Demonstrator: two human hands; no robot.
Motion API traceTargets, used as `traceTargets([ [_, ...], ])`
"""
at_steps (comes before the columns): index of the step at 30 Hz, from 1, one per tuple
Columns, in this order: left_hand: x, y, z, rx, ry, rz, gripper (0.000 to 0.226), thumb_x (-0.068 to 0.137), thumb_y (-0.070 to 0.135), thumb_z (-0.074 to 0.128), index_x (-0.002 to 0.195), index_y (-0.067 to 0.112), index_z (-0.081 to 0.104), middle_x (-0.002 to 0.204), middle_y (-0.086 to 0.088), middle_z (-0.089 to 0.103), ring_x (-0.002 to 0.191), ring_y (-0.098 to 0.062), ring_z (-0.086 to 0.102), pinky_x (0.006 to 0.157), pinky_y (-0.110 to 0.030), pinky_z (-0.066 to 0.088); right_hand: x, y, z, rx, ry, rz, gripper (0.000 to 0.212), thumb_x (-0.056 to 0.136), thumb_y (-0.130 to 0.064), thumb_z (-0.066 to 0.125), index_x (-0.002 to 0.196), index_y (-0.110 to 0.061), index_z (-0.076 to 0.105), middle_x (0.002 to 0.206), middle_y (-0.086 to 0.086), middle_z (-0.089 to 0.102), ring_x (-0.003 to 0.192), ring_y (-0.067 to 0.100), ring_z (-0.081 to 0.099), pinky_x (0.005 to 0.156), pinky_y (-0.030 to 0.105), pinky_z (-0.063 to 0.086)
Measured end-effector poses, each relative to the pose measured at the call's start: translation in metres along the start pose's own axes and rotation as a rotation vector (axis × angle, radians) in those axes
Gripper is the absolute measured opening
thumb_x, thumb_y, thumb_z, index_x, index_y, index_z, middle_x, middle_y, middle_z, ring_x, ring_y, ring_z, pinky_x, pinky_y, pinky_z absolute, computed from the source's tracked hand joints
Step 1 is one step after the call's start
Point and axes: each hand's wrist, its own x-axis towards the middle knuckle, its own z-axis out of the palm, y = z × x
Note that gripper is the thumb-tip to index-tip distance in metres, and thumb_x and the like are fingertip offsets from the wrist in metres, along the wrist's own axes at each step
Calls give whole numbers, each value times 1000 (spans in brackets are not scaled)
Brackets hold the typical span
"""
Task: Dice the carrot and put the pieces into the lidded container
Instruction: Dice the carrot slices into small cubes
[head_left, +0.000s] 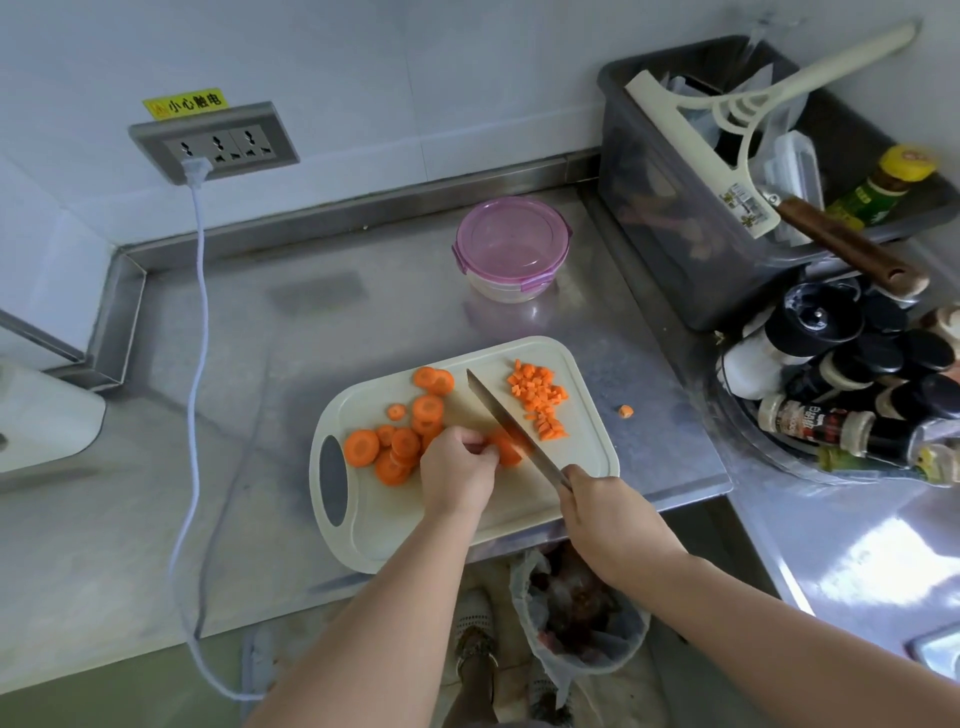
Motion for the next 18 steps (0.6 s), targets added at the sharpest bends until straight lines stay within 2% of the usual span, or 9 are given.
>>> traceTargets([
  [5, -2, 0, 1, -21, 4, 0, 12, 82, 19, 71, 83, 19, 59, 88, 0, 70, 88, -16, 63, 72, -24, 41, -9, -3, -4, -71, 18, -50, 22, 103, -24, 28, 112, -13, 45, 87, 4, 57, 83, 30, 63, 68, 38, 52],
  [9, -3, 2, 0, -7, 14, 6, 13, 82, 19, 72, 84, 18, 59, 85, 4, 62, 84, -13, 57, 72, -24, 39, -11, -4, 2, -104, 0, -43, 19, 102, -21, 35, 114, -13, 46, 87, 6, 62, 75, 27, 65, 67, 42, 57],
  [18, -2, 3, 0, -14, -3, -8, 12, 80, 20, 73, 85, 17, 63, 88, -1, 69, 85, -16, 62, 71, -25, 41, -10, -5, 6, -114, -12, -31, 21, 102, -21, 35, 120, -15, 44, 85, 3, 60, 72, 23, 64, 66, 41, 58],
])
